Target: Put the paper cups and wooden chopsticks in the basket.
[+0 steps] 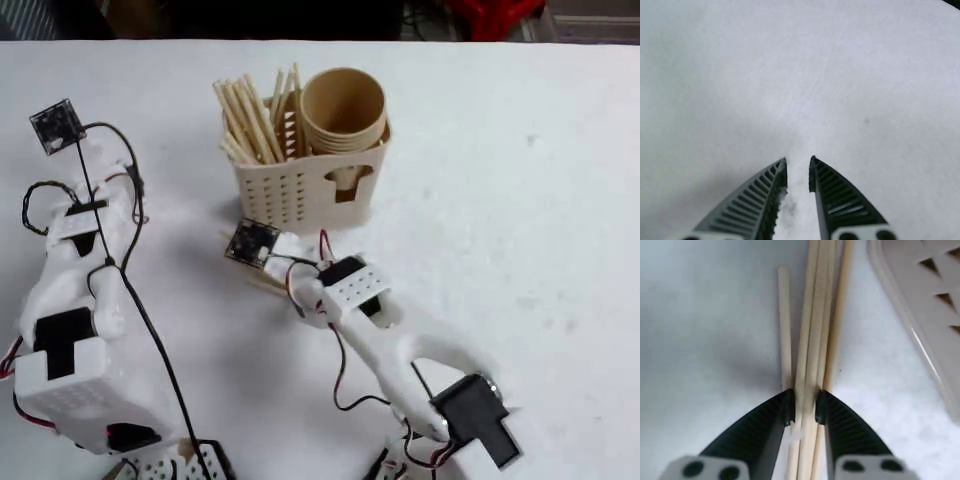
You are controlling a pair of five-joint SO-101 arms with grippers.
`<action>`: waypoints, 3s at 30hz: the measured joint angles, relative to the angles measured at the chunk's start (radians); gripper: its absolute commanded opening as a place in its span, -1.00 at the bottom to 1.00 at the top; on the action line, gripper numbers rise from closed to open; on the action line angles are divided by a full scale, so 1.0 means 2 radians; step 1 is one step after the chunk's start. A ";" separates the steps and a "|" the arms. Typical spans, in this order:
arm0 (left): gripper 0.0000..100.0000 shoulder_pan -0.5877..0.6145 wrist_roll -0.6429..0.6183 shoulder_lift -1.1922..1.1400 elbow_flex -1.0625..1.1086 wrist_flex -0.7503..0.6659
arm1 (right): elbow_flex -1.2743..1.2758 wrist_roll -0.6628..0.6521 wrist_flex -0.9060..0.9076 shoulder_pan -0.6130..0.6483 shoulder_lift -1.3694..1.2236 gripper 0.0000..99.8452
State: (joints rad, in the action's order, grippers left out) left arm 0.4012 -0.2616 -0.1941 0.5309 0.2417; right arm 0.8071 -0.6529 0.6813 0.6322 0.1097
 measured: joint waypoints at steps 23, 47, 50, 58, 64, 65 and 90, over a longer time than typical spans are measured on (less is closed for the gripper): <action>-0.82 0.000 0.000 0.000 0.000 0.000 | 0.060 0.035 0.049 -0.023 0.208 -0.70; -0.82 0.000 0.000 0.000 0.000 0.000 | -0.036 -0.002 -0.006 -0.026 -0.054 -0.97; -0.82 0.000 0.000 0.000 0.000 0.000 | -0.015 -0.005 -0.006 -0.018 -0.032 -0.97; -0.82 0.000 0.000 0.000 0.000 0.000 | 0.058 0.018 0.002 -0.011 0.111 -0.97; -0.82 0.000 0.000 0.000 0.000 0.000 | 0.095 0.052 0.009 -0.011 0.250 -0.97; -0.82 0.000 0.000 0.000 0.000 0.000 | 0.095 0.061 0.012 -0.011 0.275 -0.97; -0.82 0.000 0.000 0.000 0.000 0.000 | -0.306 0.149 -0.216 -0.006 0.134 -0.96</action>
State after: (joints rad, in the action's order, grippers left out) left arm 0.4012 -0.2616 -0.1941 0.5309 0.2417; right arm 0.1949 -0.3552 0.2501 0.6199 0.3782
